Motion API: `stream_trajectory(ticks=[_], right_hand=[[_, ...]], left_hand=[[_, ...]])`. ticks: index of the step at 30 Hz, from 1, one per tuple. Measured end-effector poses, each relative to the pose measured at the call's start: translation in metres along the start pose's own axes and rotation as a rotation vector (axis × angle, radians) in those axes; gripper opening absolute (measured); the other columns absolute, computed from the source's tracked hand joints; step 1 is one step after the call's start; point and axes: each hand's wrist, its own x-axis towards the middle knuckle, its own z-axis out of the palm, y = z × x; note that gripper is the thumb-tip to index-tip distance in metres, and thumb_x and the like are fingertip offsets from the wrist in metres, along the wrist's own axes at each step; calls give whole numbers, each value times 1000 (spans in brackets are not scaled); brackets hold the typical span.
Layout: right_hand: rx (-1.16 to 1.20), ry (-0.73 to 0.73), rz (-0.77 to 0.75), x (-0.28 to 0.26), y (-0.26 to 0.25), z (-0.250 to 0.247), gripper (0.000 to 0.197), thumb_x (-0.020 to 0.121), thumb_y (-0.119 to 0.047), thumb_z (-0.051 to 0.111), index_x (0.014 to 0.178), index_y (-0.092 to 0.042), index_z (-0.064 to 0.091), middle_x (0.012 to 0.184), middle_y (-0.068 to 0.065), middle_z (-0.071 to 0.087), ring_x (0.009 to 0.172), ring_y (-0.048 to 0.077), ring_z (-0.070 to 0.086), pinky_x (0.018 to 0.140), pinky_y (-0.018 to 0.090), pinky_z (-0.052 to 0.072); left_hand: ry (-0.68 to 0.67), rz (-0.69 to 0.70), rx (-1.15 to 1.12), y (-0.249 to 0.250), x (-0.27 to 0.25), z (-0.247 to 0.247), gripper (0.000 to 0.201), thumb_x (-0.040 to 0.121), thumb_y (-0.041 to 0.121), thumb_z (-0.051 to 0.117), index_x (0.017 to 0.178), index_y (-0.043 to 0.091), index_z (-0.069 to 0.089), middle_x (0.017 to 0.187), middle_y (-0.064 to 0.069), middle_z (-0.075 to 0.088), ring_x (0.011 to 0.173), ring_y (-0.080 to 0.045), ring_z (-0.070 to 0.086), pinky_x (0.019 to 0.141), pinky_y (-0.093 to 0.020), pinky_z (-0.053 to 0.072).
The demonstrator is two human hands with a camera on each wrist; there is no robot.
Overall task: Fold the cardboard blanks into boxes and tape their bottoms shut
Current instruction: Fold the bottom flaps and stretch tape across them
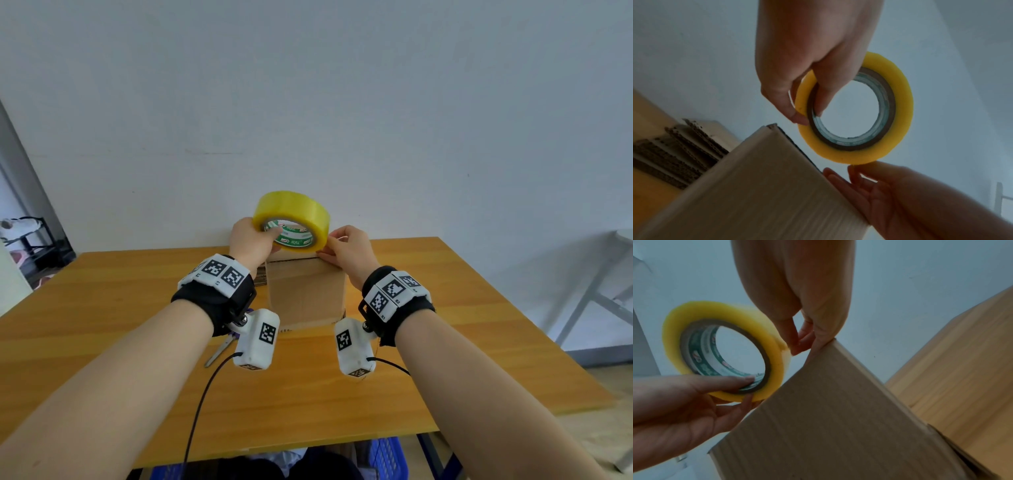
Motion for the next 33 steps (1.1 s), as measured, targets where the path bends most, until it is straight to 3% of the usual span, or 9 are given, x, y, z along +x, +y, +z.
stream_trajectory(ticks=[3,5,10,14,19,23,27,30,33], right_hand=[[-11,2,-4,0,1,0,14,91,-2,58,83,-11,50,85,7,54,71,12,61,66,20,57],[-8,5,-4,0,1,0,15,91,-1,58,83,-10,50,84,8,54,70,12,61,63,18,57],[62,16,46,1,0,-1,3,96,-5,51,97,-6,48,83,11,57,72,17,64,71,25,58],[101,48,68,1,-1,2,8,99,-7,44,107,-4,44,88,11,52,80,24,67,74,29,58],[185,112,103,0,-1,-2,17,100,-6,39,116,0,42,96,12,47,85,27,65,71,31,59],[91,155,102,2,0,-8,7,97,-6,47,104,-4,48,85,9,51,75,20,60,73,34,59],[106,174,153,4,-3,-8,8,97,-1,44,103,-4,47,93,12,50,77,24,63,65,35,60],[186,146,201,3,-5,-13,11,96,6,38,101,-1,45,91,14,48,74,25,62,55,30,57],[258,95,245,1,-9,-22,20,95,10,36,83,-3,45,81,15,49,71,26,60,52,31,58]], left_hand=[[-23,-19,-33,0,-1,2,5,88,8,64,89,3,64,97,-15,65,70,-13,61,71,-30,57],[-39,-31,-52,2,-2,3,6,90,10,60,87,6,64,97,-13,65,73,-18,62,63,-27,57],[2,-92,-89,0,-7,-3,17,94,12,52,77,15,54,100,-12,62,85,-34,66,62,-33,60],[51,-149,-120,-4,-6,-5,19,95,11,51,75,11,52,97,-14,61,76,-31,67,60,-32,59],[81,-166,-126,-7,-5,-3,21,94,10,51,74,11,50,99,-15,59,90,-32,64,59,-33,59],[82,-185,-129,-8,-4,-2,19,94,12,51,75,14,50,97,-14,58,90,-31,63,70,-39,59],[65,-171,-50,-7,0,2,18,93,12,52,76,10,50,82,-11,55,83,-25,59,65,-36,59],[47,-150,35,-7,2,7,10,91,11,53,83,5,54,94,-19,59,94,-32,61,72,-42,58],[32,-150,93,-7,4,10,9,90,11,54,87,3,56,105,-24,63,97,-33,62,71,-39,57]])
